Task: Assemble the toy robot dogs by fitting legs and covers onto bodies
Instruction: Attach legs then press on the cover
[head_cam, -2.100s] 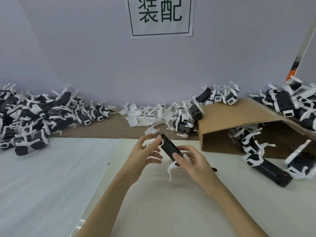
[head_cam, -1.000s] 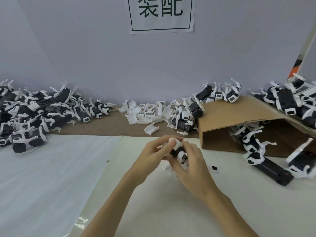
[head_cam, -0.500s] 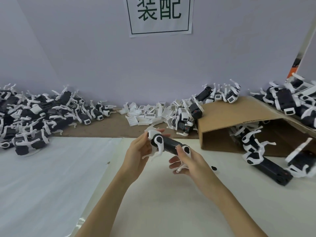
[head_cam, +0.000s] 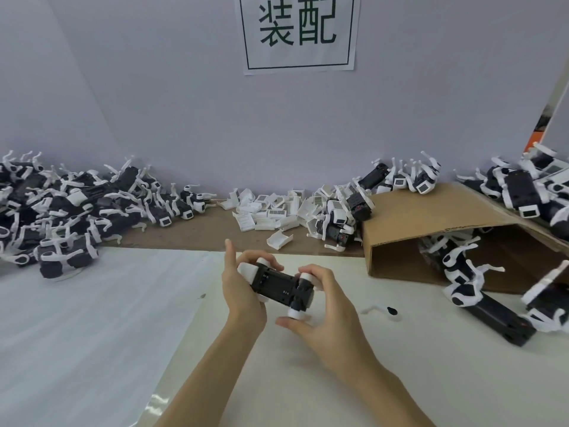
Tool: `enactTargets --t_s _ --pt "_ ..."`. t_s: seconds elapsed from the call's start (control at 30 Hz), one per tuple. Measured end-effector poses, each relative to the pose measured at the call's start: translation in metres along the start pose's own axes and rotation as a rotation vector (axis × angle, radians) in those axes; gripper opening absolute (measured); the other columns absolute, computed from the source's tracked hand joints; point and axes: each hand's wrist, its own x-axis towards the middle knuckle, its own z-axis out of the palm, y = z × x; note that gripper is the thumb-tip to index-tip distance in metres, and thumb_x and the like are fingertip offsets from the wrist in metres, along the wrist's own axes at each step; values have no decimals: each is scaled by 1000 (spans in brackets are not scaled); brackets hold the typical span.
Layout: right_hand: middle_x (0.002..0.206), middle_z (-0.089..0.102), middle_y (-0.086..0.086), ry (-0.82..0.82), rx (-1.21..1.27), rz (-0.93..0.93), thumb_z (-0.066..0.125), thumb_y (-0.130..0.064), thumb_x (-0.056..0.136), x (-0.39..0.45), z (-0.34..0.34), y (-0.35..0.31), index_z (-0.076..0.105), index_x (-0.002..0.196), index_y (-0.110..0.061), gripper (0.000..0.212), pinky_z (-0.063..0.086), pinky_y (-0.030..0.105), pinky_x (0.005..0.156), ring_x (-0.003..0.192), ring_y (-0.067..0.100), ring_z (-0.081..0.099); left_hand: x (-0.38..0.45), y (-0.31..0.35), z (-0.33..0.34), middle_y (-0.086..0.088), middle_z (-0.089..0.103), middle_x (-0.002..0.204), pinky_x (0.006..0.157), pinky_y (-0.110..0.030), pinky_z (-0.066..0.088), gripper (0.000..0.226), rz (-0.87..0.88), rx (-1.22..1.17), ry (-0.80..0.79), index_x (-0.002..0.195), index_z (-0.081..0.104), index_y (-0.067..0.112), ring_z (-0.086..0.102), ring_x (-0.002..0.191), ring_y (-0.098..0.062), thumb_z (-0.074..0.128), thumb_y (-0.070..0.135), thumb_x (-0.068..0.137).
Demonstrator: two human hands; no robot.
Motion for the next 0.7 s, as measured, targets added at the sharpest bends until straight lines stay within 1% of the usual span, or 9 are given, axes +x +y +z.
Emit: enactTargets --t_s 0.1,0.17,0.23,0.3,0.37,0.47,0.53,0.6,0.7 --pt "150 43 -32 -88 52 -58 77 -63 83 4 5 -7 36 147 -44 78 27 2 106 142 -10 36 8 11 -10 -16 64 72 68 -36 51 77 -3 -26 1 71 68 3 65 69 -28 40 68 104" --pt "156 37 -33 -132 147 -50 52 -70 97 13 9 -10 29 154 -46 66 29 7 111 146 -9 32 13 16 -14 -15 64 72 68 -34 52 77 0 -57 42 73 68 3 65 68 -28 38 66 106" --pt "152 44 -33 -80 268 26 37 -71 101 30 14 -7 34 152 -50 56 35 13 112 142 -9 39 19 19 -18 -12 67 73 67 -32 54 75 -10 -122 114 75 69 5 67 68 -26 36 65 107" --pt "146 55 -22 -12 258 111 37 -62 104 56 22 4 43 147 -42 48 41 27 112 138 0 49 24 20 -22 -8 70 71 64 -28 55 74 -39 -197 189 74 71 8 70 67 -23 34 63 108" --pt "148 55 -6 -21 43 145 43 -31 111 87 28 20 46 149 -27 38 40 31 112 139 14 51 30 20 -27 -4 71 69 62 -29 52 74 -67 -198 258 71 72 11 71 64 -19 34 63 108" --pt "160 42 1 -181 -312 143 41 7 101 128 35 37 38 157 -18 62 34 32 117 147 21 38 36 17 -33 0 70 67 63 -31 46 75 -70 -73 347 65 76 18 67 60 -16 36 66 107" --pt "169 25 -1 -311 -518 100 39 15 93 146 38 45 28 162 -18 78 31 38 121 154 21 27 37 13 -35 -2 71 71 72 -33 49 77 -46 13 369 63 78 20 66 68 -21 35 66 107" --pt "173 16 0 -431 -720 15 40 17 90 157 42 53 24 163 -15 82 32 42 121 156 22 22 37 8 -34 -5 70 75 79 -37 48 76 -21 70 363 63 78 20 62 76 -26 35 65 108" --pt "159 40 8 -388 -840 -49 44 14 90 165 45 59 40 153 -10 67 37 40 114 144 27 39 37 4 -32 -3 73 72 72 -35 46 76 -22 133 317 63 77 21 63 73 -24 34 62 109"
